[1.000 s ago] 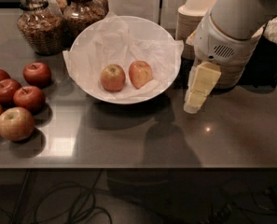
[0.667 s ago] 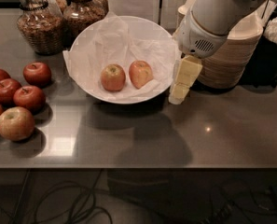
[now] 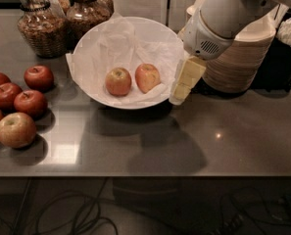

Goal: Pick apple from white bowl

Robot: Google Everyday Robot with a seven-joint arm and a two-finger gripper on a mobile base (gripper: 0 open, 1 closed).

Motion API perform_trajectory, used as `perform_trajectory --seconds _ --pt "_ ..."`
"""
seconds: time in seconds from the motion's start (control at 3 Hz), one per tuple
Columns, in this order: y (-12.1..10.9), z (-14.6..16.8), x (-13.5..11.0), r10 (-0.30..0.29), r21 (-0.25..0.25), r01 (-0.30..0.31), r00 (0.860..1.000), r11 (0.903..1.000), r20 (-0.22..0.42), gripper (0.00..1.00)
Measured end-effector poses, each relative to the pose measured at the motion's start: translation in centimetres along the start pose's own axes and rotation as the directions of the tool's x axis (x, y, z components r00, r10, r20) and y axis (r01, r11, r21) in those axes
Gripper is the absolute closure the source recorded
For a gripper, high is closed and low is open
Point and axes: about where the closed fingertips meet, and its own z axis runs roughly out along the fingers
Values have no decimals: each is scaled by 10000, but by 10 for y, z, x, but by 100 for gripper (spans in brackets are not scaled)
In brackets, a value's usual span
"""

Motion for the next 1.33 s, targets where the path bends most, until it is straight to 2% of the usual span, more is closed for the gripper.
perform_trajectory --seconds 0.33,0.67,1.0,1.33 --pt "-22 15 -31 -118 101 107 9931 9999 1166 0" --pt "-39 27 -56 -415 62 411 9783 9991 2029 0" --pt "-46 46 -77 -966 -168 1044 9617 9944 2567 0" --pt "-45 66 -95 -1501 -537 1719 9476 9837 2820 0"
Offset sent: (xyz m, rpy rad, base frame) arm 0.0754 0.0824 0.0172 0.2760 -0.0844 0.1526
